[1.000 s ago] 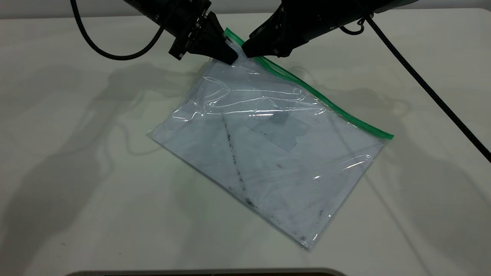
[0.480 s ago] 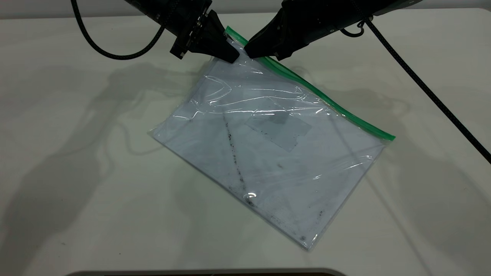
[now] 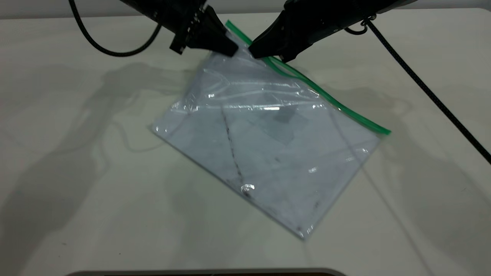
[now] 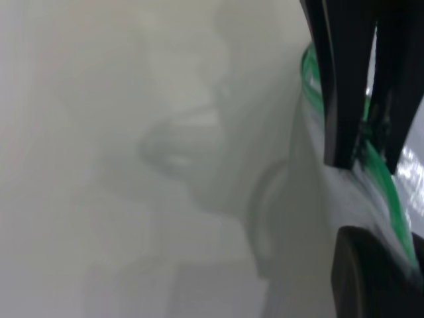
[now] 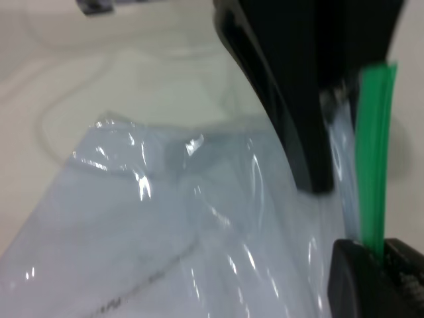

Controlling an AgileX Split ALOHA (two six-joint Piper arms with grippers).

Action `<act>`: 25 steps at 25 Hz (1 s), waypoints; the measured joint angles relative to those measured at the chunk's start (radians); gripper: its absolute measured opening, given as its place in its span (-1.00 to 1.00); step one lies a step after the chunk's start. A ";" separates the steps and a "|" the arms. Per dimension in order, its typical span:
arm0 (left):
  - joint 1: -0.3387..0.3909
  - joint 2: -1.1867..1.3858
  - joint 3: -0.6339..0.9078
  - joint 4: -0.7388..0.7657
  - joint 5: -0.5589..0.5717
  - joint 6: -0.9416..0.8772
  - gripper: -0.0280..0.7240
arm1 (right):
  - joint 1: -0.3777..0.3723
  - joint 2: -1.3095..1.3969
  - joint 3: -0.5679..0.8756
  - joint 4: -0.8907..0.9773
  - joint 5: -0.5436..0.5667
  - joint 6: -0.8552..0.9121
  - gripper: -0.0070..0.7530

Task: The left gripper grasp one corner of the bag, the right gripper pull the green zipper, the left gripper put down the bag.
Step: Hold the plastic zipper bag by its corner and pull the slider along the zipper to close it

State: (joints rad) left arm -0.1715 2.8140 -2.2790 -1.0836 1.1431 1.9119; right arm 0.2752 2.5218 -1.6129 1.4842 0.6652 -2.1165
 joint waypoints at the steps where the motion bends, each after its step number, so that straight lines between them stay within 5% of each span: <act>1: 0.008 0.000 0.000 -0.023 0.001 0.002 -0.78 | -0.005 0.000 -0.001 0.003 -0.005 0.000 -0.89; 25: 0.049 0.000 0.000 -0.162 -0.067 0.023 -0.78 | -0.251 0.106 -0.006 -0.154 0.015 0.065 -0.89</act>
State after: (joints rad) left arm -0.1225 2.8140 -2.2790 -1.2453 1.0765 1.9344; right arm 0.0239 2.6280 -1.6188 1.3301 0.6800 -2.0517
